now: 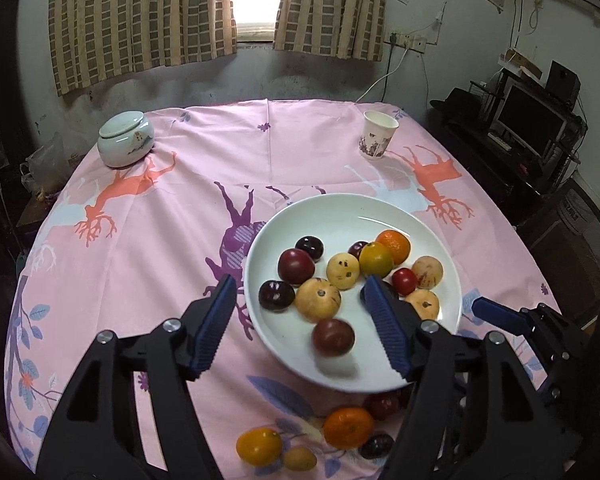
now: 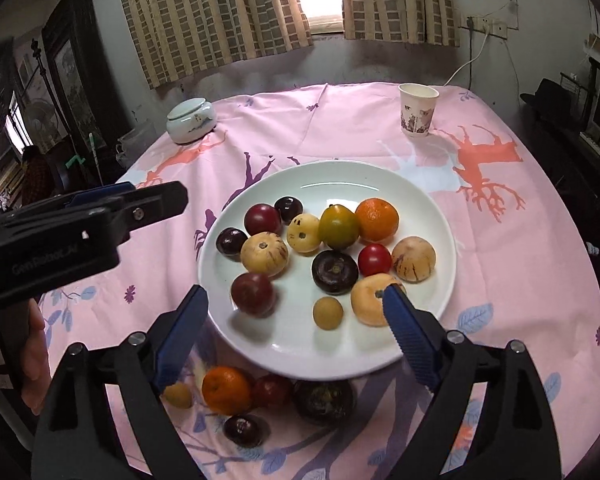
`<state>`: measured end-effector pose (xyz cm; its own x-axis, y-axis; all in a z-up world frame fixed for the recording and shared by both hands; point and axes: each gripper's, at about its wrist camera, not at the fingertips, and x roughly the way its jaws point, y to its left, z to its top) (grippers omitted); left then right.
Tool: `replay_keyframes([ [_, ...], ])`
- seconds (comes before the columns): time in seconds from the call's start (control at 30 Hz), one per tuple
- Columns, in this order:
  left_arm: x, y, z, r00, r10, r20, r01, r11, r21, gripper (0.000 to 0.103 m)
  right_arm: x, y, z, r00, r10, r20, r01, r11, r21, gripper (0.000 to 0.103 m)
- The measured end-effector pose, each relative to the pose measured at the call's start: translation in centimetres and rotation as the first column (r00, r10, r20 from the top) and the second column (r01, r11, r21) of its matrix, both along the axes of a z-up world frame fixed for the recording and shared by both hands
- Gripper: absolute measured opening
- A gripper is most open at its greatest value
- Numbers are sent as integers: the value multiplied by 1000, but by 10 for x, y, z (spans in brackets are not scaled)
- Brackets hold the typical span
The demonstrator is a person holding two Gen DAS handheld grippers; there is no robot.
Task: Organize fruits
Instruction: 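Move both open tools back toward the remaining fruit pile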
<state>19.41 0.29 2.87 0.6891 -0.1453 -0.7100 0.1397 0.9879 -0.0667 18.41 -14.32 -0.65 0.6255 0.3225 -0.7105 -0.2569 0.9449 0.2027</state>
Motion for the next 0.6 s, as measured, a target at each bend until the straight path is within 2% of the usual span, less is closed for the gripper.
replay_keyframes([
  [0.1, -31, 2, 0, 1000, -22, 8, 22, 1000, -7, 78, -24, -7, 6, 1000, -6, 7, 6, 1000, 19, 90],
  [0.2, -60, 5, -14, 999, -41, -15, 41, 999, -1, 78, -51, -10, 6, 1000, 12, 13, -12, 1000, 5, 90],
  [0.4, -112, 25, -33, 999, 33, -12, -34, 998, -52, 78, -100, -3, 0, 998, 57, 8, -57, 997, -50, 90],
  [0.6, -146, 24, -46, 999, 41, -12, -42, 998, -44, 78, -126, 0, -9, 998, 67, -20, -67, 998, -5, 90],
])
